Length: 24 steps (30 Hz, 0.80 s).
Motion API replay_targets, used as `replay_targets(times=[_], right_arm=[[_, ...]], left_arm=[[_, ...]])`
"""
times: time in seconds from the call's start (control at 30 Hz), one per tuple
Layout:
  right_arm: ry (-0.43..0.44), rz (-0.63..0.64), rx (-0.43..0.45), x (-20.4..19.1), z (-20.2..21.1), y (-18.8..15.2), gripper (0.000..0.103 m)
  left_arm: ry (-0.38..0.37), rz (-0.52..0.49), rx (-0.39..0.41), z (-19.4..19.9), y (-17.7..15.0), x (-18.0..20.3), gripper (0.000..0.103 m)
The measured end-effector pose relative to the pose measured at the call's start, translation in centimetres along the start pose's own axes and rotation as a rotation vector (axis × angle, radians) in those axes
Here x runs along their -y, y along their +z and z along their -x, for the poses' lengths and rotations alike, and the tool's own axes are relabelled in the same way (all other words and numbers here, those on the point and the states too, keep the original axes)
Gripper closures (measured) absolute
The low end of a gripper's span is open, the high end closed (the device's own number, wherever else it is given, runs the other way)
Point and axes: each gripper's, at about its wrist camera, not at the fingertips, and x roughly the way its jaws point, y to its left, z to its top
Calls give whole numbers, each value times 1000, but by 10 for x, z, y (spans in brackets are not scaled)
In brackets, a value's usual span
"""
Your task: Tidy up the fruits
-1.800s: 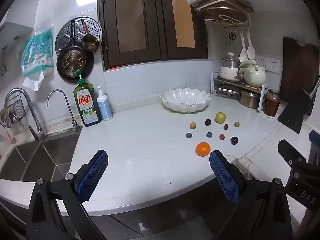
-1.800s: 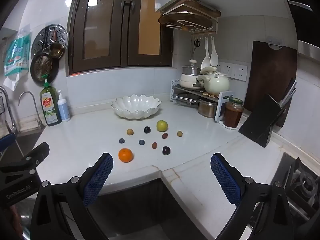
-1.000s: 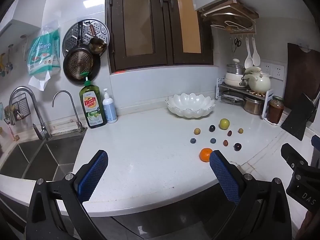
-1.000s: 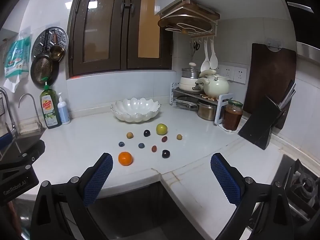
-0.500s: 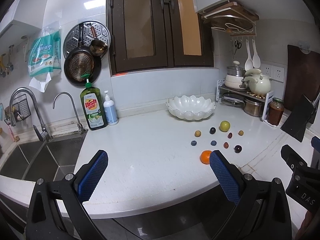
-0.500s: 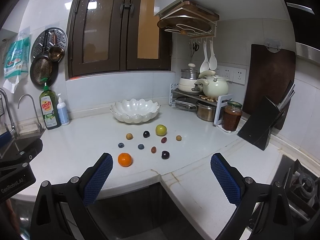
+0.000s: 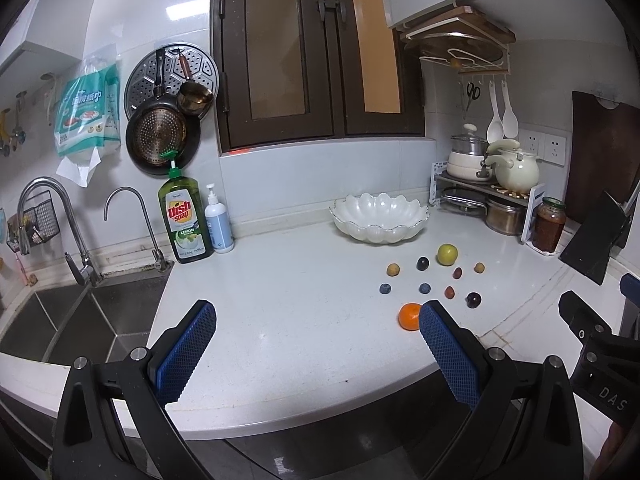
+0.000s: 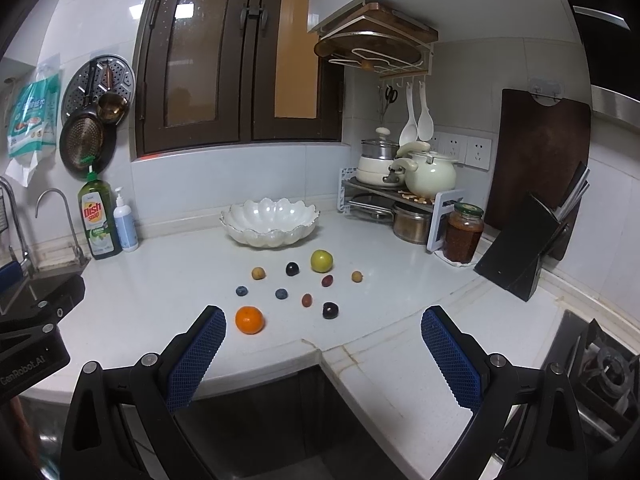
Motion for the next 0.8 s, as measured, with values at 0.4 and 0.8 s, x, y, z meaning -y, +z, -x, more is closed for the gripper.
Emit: replay_targets(times=[0.4, 0.8], right_arm=[[2, 3, -3, -1, -1, 0, 3], [4, 2, -3, -1, -2, 0, 3]], left_arm=[[-2, -1, 0, 0, 0, 0, 0], [-2, -3, 5, -1, 2, 4, 0]])
